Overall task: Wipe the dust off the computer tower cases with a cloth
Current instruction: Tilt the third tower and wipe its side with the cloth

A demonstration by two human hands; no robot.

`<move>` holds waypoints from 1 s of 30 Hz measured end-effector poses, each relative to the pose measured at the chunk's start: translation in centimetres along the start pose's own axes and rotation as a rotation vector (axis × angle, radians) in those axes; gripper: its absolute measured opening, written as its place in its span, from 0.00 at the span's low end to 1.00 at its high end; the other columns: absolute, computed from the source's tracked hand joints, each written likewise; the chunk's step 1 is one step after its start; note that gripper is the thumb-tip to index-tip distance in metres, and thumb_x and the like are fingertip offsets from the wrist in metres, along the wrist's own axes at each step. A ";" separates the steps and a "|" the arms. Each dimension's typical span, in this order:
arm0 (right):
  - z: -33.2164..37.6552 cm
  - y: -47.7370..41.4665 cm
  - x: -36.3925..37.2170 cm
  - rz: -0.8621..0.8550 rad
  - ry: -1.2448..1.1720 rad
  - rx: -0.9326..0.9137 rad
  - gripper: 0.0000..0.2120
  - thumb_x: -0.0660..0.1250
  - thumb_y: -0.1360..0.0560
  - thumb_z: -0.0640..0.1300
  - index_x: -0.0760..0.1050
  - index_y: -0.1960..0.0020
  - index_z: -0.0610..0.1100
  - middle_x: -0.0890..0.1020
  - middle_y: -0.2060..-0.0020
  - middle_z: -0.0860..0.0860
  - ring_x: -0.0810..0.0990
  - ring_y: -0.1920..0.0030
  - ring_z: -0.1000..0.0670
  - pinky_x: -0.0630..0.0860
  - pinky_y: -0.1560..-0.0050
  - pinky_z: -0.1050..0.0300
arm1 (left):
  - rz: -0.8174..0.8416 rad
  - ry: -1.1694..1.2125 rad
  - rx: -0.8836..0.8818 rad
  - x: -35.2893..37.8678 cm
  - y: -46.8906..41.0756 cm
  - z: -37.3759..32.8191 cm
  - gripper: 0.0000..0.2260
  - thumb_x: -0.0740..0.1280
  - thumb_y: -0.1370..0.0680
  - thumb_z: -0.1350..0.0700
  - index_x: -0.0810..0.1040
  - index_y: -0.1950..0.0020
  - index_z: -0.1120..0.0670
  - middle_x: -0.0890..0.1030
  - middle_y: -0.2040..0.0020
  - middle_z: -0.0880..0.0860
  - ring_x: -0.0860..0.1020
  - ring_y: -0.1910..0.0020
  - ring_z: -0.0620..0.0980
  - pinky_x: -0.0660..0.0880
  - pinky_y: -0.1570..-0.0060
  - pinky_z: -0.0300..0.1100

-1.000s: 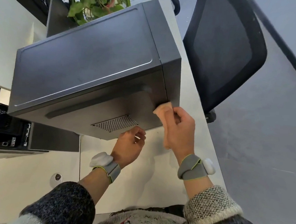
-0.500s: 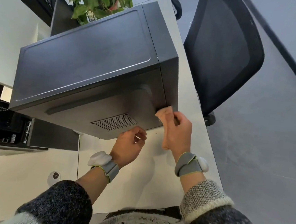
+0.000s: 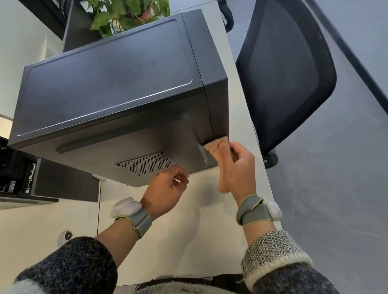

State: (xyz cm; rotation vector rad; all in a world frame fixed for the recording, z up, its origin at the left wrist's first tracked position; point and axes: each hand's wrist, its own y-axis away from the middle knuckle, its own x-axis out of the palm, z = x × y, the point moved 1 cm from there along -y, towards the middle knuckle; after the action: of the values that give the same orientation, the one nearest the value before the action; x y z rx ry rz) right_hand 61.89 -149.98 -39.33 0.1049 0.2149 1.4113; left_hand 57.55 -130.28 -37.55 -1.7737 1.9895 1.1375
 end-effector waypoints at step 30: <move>-5.4 -1.3 0.9 -0.017 0.163 0.325 0.15 0.63 0.17 0.54 0.77 0.58 0.47 0.81 0.64 0.51 0.79 0.60 0.44 0.73 0.60 0.52 | 0.126 -0.015 -0.155 0.6 0.8 2.7 0.07 0.68 0.20 0.56 0.82 0.50 0.45 0.84 0.50 0.46 0.84 0.54 0.50 0.82 0.48 0.52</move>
State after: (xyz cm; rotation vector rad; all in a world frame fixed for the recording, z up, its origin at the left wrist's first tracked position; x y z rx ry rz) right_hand 62.10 -149.55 -44.92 0.2559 0.5787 1.3595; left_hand 55.84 -128.94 -39.40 -1.7256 2.0809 1.3740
